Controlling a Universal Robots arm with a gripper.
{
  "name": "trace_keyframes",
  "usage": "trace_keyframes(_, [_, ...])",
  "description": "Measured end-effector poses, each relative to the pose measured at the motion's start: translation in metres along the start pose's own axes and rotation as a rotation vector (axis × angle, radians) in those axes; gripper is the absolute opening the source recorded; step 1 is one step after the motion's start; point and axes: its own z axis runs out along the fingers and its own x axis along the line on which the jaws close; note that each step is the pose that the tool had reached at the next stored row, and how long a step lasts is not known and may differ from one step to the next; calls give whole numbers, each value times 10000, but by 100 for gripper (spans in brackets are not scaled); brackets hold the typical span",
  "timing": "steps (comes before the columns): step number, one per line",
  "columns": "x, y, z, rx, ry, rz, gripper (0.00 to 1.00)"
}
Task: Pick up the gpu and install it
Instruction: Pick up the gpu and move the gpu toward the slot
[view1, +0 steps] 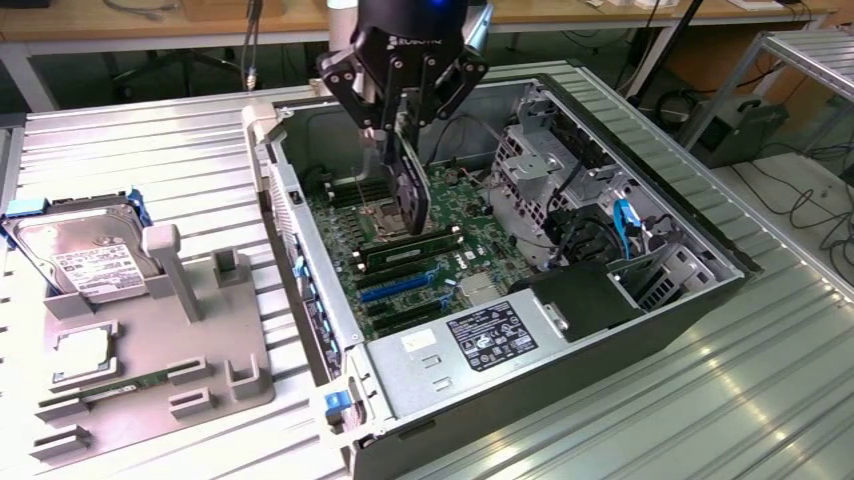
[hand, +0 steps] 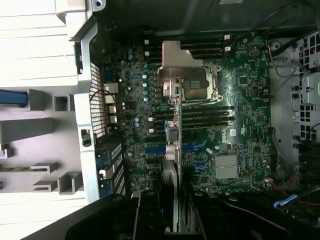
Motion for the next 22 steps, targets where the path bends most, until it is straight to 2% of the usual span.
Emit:
trace_keyframes(14, [-41, 3, 29, 0, 0, -1, 26])
trace_keyframes(22, [-110, 15, 61, -1, -2, 0, 26])
